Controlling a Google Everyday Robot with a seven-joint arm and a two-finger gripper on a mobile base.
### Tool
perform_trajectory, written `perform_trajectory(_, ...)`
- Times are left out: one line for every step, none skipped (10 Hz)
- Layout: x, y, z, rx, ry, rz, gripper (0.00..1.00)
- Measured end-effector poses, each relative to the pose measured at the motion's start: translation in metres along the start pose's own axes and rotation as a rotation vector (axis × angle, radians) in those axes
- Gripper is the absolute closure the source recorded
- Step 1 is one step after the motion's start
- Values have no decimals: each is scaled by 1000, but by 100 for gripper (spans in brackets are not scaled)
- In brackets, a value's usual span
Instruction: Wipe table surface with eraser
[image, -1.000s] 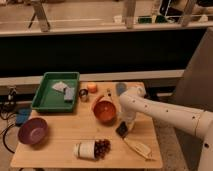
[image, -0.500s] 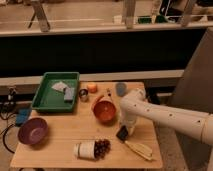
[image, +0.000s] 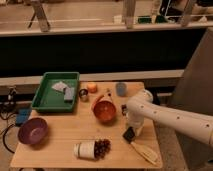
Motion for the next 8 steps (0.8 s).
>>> perform_trajectory(15,9,-2,2,9,43,100)
perform_trajectory(26,14,-5,4,16,74,100)
perform_trajectory(33,14,-8,7,18,90,100)
perform_trajectory(41,6,-7,13,20,103,100)
perform_trajectory(45,-2,-5,15,19,106,100)
perform_trajectory(46,-14,-2,19,17,105,100)
perform_trajectory(43,-29,2,23,12,96,100)
perform_trajectory(42,-38,5,26,11,91,100)
